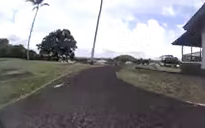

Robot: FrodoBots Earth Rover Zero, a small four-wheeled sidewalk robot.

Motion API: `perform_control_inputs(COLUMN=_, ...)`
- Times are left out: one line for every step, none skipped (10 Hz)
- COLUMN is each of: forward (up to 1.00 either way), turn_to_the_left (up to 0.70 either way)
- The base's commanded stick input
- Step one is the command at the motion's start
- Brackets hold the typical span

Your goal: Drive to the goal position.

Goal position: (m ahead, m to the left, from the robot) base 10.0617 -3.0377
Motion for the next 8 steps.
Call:
perform_control_inputs(forward=0.85, turn_to_the_left=0.0)
perform_control_inputs(forward=0.85, turn_to_the_left=0.0)
perform_control_inputs(forward=0.85, turn_to_the_left=0.0)
perform_control_inputs(forward=0.85, turn_to_the_left=0.0)
perform_control_inputs(forward=0.85, turn_to_the_left=0.0)
perform_control_inputs(forward=0.85, turn_to_the_left=0.0)
perform_control_inputs(forward=0.85, turn_to_the_left=0.0)
perform_control_inputs(forward=0.85, turn_to_the_left=0.0)
